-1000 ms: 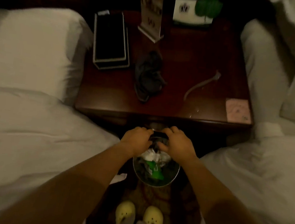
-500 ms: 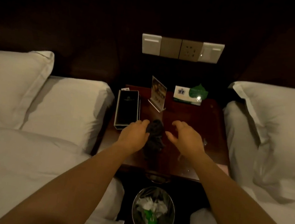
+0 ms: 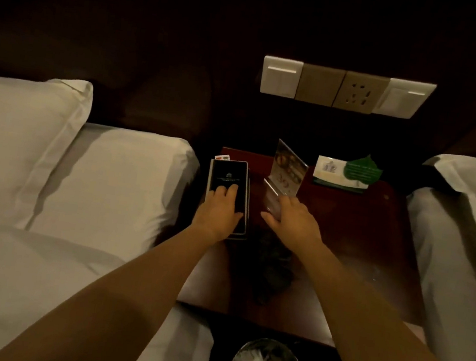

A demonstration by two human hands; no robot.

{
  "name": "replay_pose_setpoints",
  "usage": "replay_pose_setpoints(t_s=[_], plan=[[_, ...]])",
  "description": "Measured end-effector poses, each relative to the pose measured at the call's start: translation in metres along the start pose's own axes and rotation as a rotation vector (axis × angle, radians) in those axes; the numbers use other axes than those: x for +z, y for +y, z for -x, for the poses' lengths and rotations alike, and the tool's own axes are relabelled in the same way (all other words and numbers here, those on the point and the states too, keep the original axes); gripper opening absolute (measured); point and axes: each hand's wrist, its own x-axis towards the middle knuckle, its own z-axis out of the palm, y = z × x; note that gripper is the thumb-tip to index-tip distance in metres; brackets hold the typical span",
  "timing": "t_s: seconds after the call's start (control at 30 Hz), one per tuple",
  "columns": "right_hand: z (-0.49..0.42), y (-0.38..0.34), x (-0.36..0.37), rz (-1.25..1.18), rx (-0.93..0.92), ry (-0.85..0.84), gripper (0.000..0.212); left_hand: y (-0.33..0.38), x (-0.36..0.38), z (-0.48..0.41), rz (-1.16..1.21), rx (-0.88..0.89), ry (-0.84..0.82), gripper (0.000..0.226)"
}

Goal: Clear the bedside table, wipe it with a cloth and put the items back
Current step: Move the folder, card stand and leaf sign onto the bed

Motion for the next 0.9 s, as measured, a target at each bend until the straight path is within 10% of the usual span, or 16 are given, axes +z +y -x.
replay_pose_setpoints(t_s=[0.9], plan=[[-0.138,-0.064,0.100,-0.312,0.332,-0.186,0.055,-0.093,0.062,-0.094,0.427,-0.332,0.063,0.083]])
